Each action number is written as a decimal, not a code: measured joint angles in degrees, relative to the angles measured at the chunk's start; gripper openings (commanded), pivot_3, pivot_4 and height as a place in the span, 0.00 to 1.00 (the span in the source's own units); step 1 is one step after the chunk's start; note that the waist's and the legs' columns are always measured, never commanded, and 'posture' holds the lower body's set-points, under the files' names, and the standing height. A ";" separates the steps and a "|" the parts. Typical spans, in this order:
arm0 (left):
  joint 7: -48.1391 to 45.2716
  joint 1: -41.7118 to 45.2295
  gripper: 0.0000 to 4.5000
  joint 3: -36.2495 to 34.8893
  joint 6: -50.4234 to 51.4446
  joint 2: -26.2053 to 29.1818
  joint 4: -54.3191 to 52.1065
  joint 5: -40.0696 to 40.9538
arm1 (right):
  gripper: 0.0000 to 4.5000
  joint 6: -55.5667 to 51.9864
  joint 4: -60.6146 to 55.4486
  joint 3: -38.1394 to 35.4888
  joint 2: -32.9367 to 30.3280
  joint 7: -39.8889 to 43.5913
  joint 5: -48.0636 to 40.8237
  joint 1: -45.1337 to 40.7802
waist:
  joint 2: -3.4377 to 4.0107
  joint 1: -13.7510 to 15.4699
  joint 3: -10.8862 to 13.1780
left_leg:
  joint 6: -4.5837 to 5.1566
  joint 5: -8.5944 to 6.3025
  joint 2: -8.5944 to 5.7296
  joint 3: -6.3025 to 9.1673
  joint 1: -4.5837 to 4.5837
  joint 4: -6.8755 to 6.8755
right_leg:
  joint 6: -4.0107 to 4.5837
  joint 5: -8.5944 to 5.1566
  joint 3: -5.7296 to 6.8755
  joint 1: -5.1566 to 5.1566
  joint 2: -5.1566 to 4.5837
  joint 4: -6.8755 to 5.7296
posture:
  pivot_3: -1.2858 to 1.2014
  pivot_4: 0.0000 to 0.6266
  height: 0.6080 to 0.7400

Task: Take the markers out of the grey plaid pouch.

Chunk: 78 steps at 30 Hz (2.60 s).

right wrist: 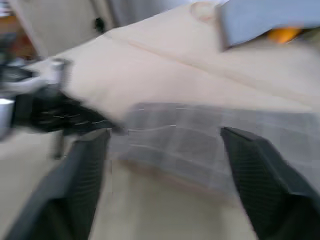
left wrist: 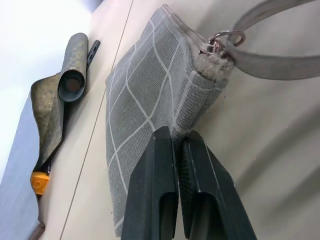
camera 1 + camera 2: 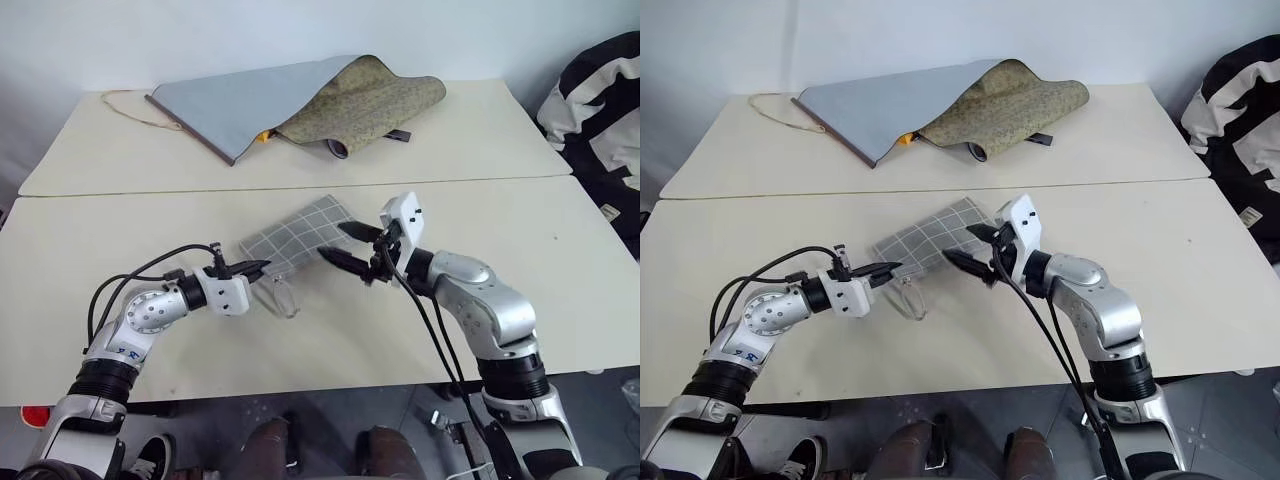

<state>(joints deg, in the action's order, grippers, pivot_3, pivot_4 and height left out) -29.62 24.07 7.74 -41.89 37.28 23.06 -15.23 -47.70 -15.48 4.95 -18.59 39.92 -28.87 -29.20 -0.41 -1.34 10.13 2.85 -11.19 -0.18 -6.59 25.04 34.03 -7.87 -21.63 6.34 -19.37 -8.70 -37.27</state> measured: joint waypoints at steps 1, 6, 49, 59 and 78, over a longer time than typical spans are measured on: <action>0.38 0.03 0.00 0.01 0.33 -0.44 -0.26 -0.38 | 0.80 -3.12 -0.93 1.13 -0.28 -0.40 -0.86 0.57 | -0.01 0.08 -0.01 | 0.01 0.00 -0.01 0.00 0.01 0.01 | 0.00 0.00 0.00 0.02 -0.01 0.08 | 0.52 0.24 1.00; 1.48 0.06 0.00 0.16 2.88 -1.34 -2.30 -1.65 | 0.80 -11.33 -1.80 3.88 3.92 -5.36 -2.39 2.15 | -0.02 0.34 -0.01 | 0.00 0.00 -0.01 -0.03 0.06 0.01 | 0.00 0.00 0.03 0.02 0.02 0.25 | 0.52 0.24 1.00; -18.01 -9.25 0.00 -7.98 10.87 1.88 -10.98 26.15 | 0.01 11.60 21.81 1.21 -17.65 9.47 8.72 -5.36 | -0.18 -0.21 0.04 | 0.01 -0.03 0.12 -0.17 0.13 0.04 | 0.00 0.00 0.18 0.05 0.06 0.40 | 0.52 0.24 1.00; -18.15 -9.11 0.00 -8.97 11.23 1.18 -10.86 26.19 | 0.53 8.64 14.22 0.58 -19.58 12.60 5.95 0.65 | -0.19 -0.01 0.05 | 0.02 -0.03 0.11 -0.12 0.14 0.06 | 0.00 0.00 0.20 0.08 0.05 0.43 | 0.52 0.24 1.00; -18.70 -7.12 0.00 -8.41 13.66 -1.78 -11.04 26.09 | 0.01 17.07 -0.66 2.95 -8.59 6.83 6.77 3.63 | -0.21 -0.02 0.06 | 0.03 -0.03 0.07 -0.11 0.14 0.14 | -0.01 0.01 0.20 0.12 0.03 0.40 | 0.52 0.24 1.00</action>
<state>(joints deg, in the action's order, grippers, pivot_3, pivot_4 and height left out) -48.32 16.95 -0.67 -28.24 35.49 12.02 10.86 -30.63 -16.14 7.89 -27.18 46.75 -22.09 -25.57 -0.62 -1.36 10.19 2.88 -11.22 -0.11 -6.70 25.17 34.17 -7.88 -21.62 6.54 -19.26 -8.67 -36.87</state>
